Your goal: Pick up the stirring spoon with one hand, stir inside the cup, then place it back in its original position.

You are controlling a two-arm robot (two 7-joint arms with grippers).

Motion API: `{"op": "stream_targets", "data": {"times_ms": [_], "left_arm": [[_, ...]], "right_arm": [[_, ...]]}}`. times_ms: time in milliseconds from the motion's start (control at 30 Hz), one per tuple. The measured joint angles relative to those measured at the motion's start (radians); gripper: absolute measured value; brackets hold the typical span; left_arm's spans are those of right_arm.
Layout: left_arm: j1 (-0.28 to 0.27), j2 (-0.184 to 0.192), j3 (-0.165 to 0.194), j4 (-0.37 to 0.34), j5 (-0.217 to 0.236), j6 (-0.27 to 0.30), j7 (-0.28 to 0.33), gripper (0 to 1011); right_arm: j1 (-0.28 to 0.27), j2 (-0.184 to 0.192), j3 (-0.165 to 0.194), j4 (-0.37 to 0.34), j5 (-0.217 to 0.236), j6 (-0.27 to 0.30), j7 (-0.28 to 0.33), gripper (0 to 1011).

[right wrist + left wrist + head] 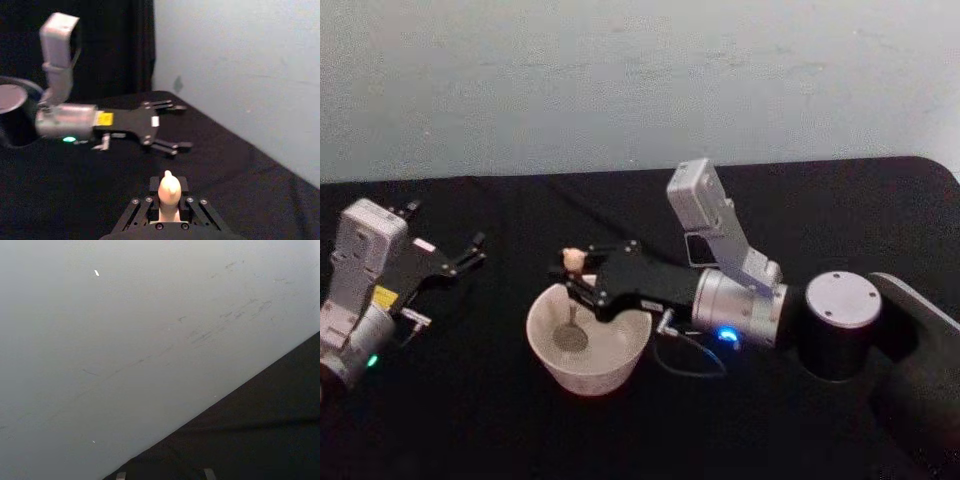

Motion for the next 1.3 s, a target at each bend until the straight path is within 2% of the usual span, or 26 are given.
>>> {"op": "stream_targets", "data": {"times_ms": [167, 300, 433, 667, 967, 1167, 1300], "left_arm": [[0.000, 0.000, 0.000, 0.000, 0.000, 0.000, 0.000, 1001], [0.000, 0.000, 0.000, 0.000, 0.000, 0.000, 0.000, 1001], [0.000, 0.000, 0.000, 0.000, 0.000, 0.000, 0.000, 1001], [0.000, 0.000, 0.000, 0.000, 0.000, 0.000, 0.000, 1002], [0.000, 0.000, 0.000, 0.000, 0.000, 0.000, 0.000, 1001], [0.000, 0.000, 0.000, 0.000, 0.000, 0.000, 0.000, 1001], [0.000, 0.000, 0.000, 0.000, 0.000, 0.000, 0.000, 1001]], "right_arm": [[0.017, -0.025, 0.025, 0.040, -0.015, -0.005, -0.032, 210], [0.019, -0.025, 0.041, 0.045, -0.018, -0.005, -0.039, 210], [0.010, -0.007, 0.057, 0.032, -0.018, 0.000, -0.035, 210], [-0.028, 0.056, 0.077, -0.040, 0.007, 0.026, 0.011, 210], [-0.082, 0.130, 0.072, -0.141, 0.058, 0.063, 0.064, 210], [-0.087, 0.136, 0.057, -0.156, 0.072, 0.067, 0.070, 210], [-0.077, 0.119, 0.041, -0.150, 0.074, 0.066, 0.063, 210]]}}
